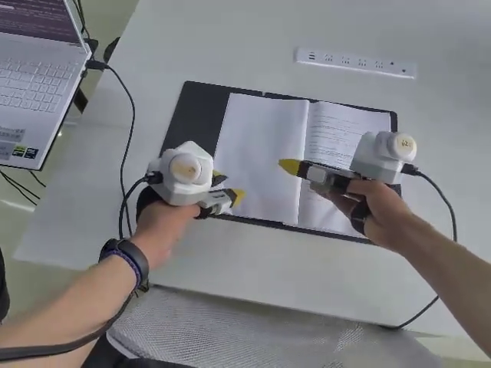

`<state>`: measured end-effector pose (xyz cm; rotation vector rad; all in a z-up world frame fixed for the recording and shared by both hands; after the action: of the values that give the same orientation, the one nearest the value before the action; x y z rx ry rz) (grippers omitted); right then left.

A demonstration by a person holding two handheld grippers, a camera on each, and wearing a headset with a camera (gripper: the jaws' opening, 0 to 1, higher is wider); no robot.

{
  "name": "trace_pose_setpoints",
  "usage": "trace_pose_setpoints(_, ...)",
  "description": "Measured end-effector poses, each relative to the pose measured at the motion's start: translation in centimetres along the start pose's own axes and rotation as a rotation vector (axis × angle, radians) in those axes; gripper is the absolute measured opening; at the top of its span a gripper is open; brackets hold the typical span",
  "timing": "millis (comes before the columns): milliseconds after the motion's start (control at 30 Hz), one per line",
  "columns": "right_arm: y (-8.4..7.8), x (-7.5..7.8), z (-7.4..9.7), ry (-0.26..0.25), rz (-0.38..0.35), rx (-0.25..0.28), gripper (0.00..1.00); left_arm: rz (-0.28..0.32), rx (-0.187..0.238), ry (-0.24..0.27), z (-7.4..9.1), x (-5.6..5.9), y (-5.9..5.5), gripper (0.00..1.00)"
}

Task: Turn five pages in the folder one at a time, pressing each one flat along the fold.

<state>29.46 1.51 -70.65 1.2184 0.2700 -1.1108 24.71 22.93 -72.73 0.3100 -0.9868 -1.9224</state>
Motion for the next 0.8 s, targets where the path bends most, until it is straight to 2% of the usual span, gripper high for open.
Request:
trace_pose_setpoints(67, 0.1, 0.3, 0.0, -0.002, -0.002, -0.004, 0.30, 0.014, -0.012, 0.004, -0.2, 0.0, -0.5, 0.22)
trace_pose_setpoints(167, 0.3, 0.7, -0.1, -0.001, -0.005, -0.012, 0.28, -0.009, -0.028, 0.028, -0.5, 0.0, -1.3, 0.18)
trace_pose_setpoints(267, 0.8, 1.2, -0.4, 0.000, 0.008, -0.032, 0.27, -0.071, -0.078, 0.035, -0.9, 0.2, -2.4, 0.18)
trace_pose_setpoints(367, 1.5, 1.7, -0.7, -0.002, 0.026, -0.045, 0.25, -0.083, -0.056, 0.050, -0.7, 0.4, -2.3, 0.16)
trace_pose_setpoints(500, 2.5, 2.6, -1.0, -0.009, 0.043, -0.053, 0.21, -0.119, -0.054, 0.064, -0.7, 0.3, -2.4, 0.14)
trace_pose_setpoints(800, 4.1, 3.9, -1.8, -0.003, 0.045, -0.038, 0.15, -0.099, -0.039, 0.062, -0.8, 0.1, -2.5, 0.13)
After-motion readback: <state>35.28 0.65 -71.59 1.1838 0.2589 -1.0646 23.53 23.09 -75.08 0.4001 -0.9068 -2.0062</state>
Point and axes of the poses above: the centre of the closed fingertips' face, and the gripper's own axes: z roughly backward along the fingers, x roughly to its right, y roughly out of its top, the point moved 10 cm from there along z, roughly backward along the fingers, and after that the axes turned 1 degree about y, right-handed, at the moved point
